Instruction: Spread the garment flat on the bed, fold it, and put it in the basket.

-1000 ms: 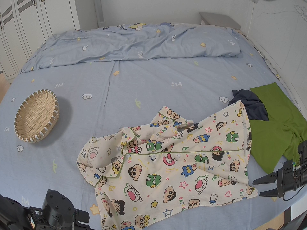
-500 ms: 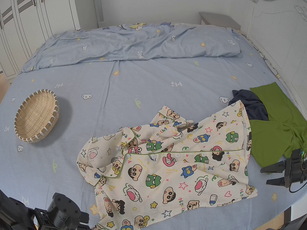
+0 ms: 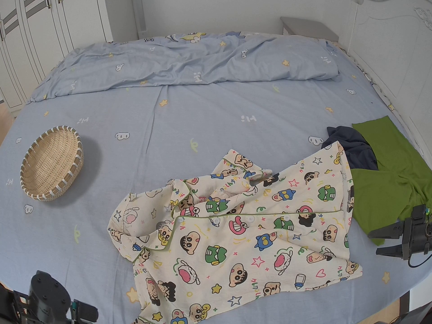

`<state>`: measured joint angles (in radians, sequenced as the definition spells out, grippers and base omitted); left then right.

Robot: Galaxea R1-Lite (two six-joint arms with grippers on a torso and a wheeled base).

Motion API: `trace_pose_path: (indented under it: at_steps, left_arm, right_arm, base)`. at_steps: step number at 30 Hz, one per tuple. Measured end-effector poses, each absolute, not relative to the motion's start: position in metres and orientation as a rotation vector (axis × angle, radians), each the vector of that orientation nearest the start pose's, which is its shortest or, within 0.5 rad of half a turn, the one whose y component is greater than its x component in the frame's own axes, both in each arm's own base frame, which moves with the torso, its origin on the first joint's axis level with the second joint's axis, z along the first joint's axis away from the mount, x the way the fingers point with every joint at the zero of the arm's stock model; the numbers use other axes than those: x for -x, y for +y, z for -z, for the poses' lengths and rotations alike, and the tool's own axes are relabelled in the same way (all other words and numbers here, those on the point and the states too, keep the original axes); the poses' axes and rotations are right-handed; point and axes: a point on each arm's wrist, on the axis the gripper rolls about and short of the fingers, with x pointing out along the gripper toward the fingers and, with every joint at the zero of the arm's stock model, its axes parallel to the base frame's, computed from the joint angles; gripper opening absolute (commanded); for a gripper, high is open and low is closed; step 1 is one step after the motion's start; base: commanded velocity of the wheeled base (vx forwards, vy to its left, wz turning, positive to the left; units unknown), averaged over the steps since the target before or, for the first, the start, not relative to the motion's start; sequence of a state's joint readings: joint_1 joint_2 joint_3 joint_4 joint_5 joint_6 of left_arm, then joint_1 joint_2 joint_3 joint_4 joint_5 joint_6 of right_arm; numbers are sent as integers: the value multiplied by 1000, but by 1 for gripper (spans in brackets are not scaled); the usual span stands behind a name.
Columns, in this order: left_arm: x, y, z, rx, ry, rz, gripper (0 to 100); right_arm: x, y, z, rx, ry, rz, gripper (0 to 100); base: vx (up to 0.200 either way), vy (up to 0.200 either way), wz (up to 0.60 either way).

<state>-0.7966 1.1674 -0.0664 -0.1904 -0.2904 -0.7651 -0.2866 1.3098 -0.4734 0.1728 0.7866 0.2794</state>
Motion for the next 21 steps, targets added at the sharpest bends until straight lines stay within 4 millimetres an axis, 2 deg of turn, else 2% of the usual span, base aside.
trace_pose_path:
  at_steps: [6,12,16,21]
  left_arm:
    - [-39,-51,-97,382,1255,637,100]
    - [-31,-40,-122,448,1103,714,100]
    - [-40,-44,-143,517,937,744,100]
    - [-70,-57,-171,576,797,715,100]
  right_arm:
    - [-147,-26,-132,-770,938,-345,100]
    - [-150,-25,-137,-757,921,-360,100]
    - [-155,-24,-143,-737,901,-380,100]
    - [-165,-20,-157,-691,858,-428,100]
  base:
    - [0,0,0]
    - [0,0,0]
    - [0,0,0]
    - [0,0,0]
